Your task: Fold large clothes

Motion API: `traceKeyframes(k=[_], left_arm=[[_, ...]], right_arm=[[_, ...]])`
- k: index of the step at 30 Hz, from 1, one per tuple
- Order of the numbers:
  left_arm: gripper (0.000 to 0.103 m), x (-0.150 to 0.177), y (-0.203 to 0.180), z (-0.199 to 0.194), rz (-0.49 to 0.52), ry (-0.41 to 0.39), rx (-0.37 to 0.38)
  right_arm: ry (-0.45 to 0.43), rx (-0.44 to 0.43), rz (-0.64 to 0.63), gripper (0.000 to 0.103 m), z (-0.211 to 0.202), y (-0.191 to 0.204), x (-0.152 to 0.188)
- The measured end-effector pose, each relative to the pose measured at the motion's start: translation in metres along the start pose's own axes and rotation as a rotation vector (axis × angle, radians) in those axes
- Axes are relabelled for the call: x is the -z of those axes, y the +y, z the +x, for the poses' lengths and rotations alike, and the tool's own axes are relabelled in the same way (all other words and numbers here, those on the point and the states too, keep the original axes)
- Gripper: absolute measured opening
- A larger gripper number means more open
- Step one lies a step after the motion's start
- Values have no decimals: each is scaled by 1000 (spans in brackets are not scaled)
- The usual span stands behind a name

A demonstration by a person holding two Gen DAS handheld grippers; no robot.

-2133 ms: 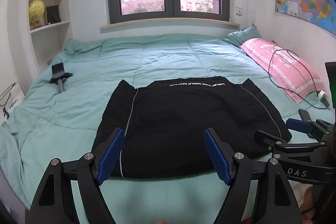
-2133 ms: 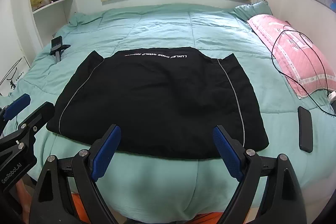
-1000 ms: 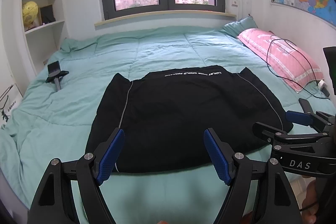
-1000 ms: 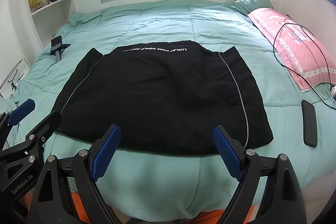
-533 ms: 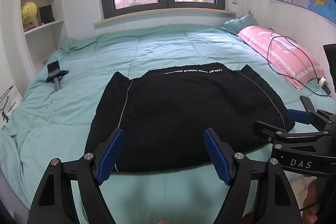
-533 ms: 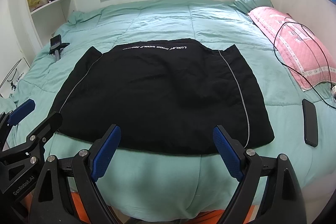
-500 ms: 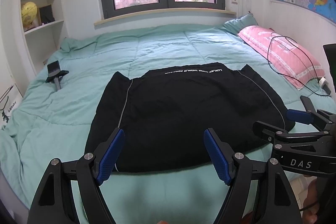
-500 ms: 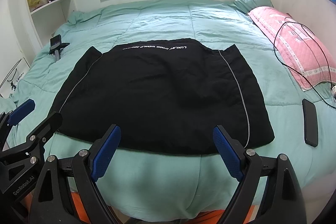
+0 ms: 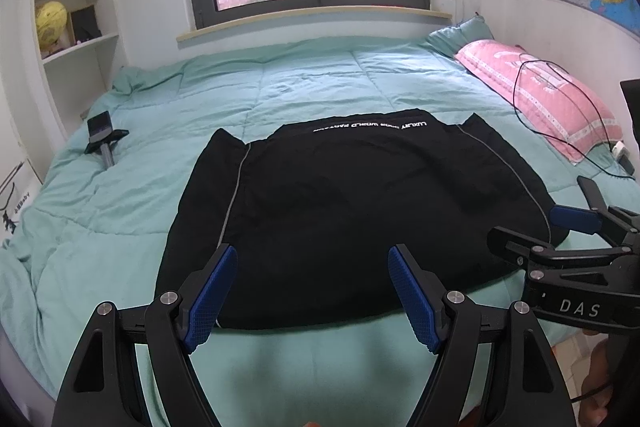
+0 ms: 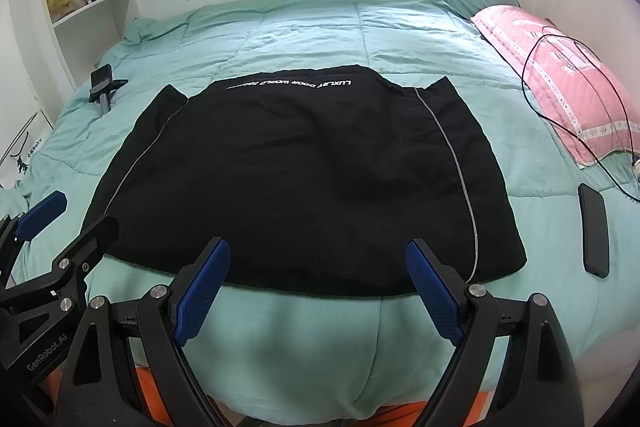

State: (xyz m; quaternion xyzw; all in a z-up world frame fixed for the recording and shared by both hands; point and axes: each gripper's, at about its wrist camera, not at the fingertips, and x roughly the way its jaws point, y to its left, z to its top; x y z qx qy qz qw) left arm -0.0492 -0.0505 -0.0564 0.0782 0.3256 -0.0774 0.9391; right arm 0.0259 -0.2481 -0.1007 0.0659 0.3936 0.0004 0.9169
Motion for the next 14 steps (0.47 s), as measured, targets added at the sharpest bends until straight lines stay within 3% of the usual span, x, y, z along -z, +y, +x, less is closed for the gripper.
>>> traceKeyframes(k=[14], left_arm=[[79, -2, 4, -1, -8, -17, -18]], right_arm=[[9, -7, -12, 91, 6, 6, 0]])
